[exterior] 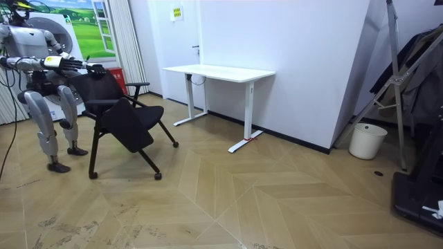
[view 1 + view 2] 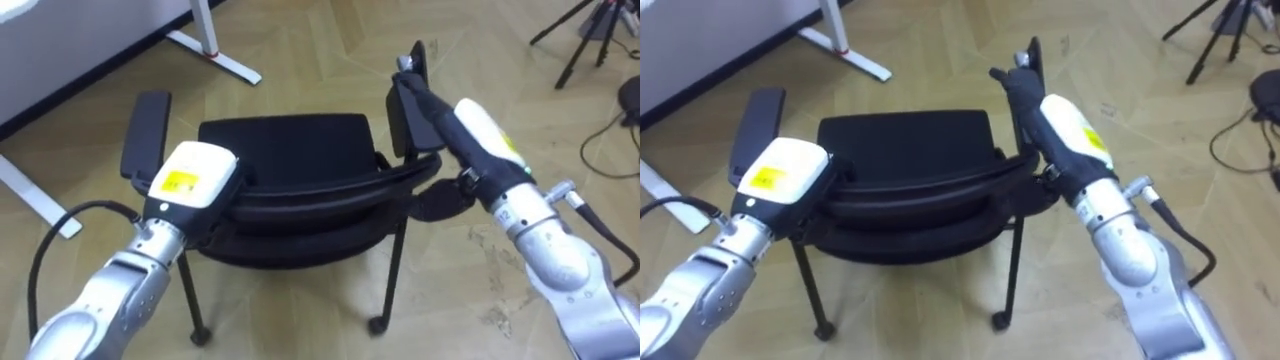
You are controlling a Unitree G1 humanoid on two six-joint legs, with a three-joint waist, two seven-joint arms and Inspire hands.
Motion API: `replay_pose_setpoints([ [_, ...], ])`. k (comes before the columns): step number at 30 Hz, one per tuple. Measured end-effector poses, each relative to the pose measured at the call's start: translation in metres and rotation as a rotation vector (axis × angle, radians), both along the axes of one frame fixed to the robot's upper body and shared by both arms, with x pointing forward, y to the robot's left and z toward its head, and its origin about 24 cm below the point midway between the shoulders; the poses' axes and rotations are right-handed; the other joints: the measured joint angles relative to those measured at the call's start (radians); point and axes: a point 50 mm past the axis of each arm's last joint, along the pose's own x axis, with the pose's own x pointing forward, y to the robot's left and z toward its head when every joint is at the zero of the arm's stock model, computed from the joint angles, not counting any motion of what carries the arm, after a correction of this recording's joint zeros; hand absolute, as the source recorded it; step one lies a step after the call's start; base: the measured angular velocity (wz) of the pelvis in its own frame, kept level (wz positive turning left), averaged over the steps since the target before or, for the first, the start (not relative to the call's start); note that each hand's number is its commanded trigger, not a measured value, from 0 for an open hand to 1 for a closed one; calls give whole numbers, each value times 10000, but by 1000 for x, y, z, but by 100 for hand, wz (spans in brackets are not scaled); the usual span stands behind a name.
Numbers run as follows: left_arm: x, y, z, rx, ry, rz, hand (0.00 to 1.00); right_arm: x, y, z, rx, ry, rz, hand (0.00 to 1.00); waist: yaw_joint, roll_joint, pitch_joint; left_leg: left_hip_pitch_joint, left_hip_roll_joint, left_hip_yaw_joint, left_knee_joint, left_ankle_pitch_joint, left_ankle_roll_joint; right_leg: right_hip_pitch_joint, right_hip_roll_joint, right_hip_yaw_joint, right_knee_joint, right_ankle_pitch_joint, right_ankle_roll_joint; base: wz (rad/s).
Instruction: Push chair
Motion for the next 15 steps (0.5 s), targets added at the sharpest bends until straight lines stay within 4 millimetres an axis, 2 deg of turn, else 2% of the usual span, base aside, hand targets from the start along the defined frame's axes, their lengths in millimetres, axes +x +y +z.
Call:
replay_pose_setpoints([
  [2, 3, -2, -1, 6, 79, -21, 100, 1, 3, -1, -48, 48, 123, 0, -131, 34, 5, 57, 31, 572, -42, 0, -43, 123, 49, -119, -3, 45, -5, 36],
  [3, 3, -2, -2, 13, 122, -21, 100, 1, 5, -1, -99, 58, 212, 0, -126, 34, 4, 77, 47, 691, -41, 4, -43, 155, 60, -118, -6, 45, -5, 7],
  [8, 5, -3, -3, 60, 237, 21, 100, 11, 18, 12, -662, -428, 793, 0, -268, 31, 6, 97, -35, 729, -76, 3, -42, 183, 56, -195, -8, 43, -1, 2],
  [11, 7, -7, -4, 119, 229, -21, 100, 12, 19, 11, -1569, -640, 815, 0, -288, 22, 4, 77, -48, 738, -84, 2, -41, 201, 22, -397, -8, 43, 2, 9],
  [15, 8, -10, -5, 79, 239, -27, 100, 10, 25, 5, -3073, -917, 991, 0, -275, 46, 6, 76, -26, 725, -59, 3, -41, 245, 36, -445, -22, 39, 6, 7],
])
